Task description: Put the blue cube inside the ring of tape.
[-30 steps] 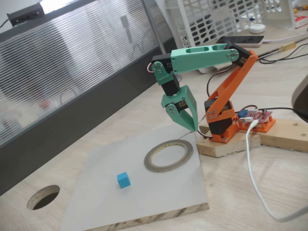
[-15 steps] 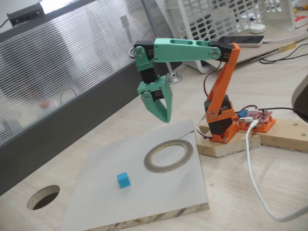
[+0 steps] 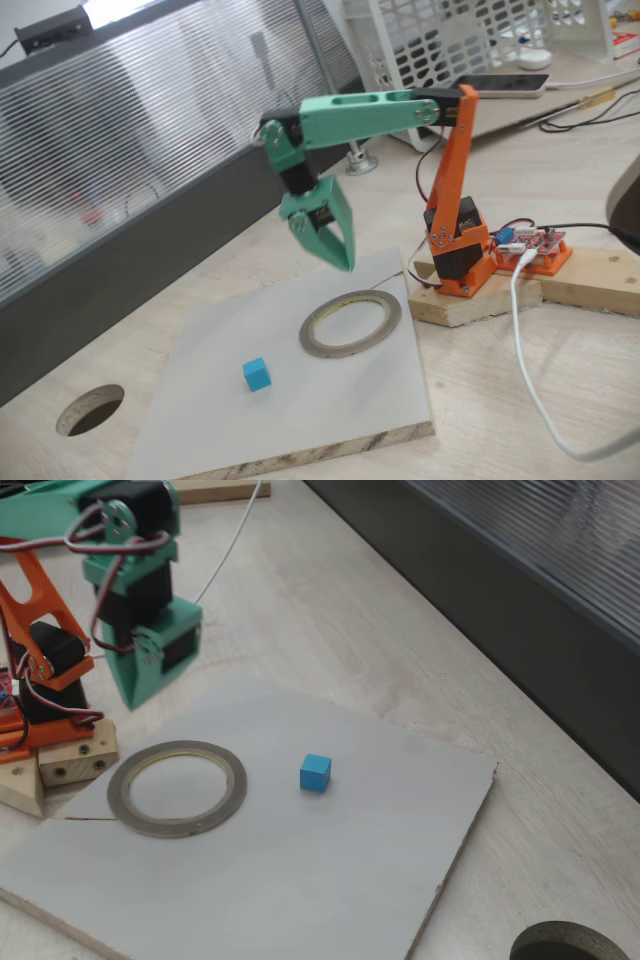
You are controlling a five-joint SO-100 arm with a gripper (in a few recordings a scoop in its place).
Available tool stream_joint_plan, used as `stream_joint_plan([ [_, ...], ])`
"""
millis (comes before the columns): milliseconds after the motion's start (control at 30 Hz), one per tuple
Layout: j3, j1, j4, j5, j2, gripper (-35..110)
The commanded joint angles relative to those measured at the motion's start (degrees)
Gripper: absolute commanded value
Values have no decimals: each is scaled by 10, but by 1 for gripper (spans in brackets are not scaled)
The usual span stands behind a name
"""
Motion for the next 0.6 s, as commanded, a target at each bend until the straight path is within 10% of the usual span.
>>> stream_joint_plan([
  [0, -10, -22, 5, 5, -22, 1],
  [567, -11, -126, -130, 7, -25, 1],
])
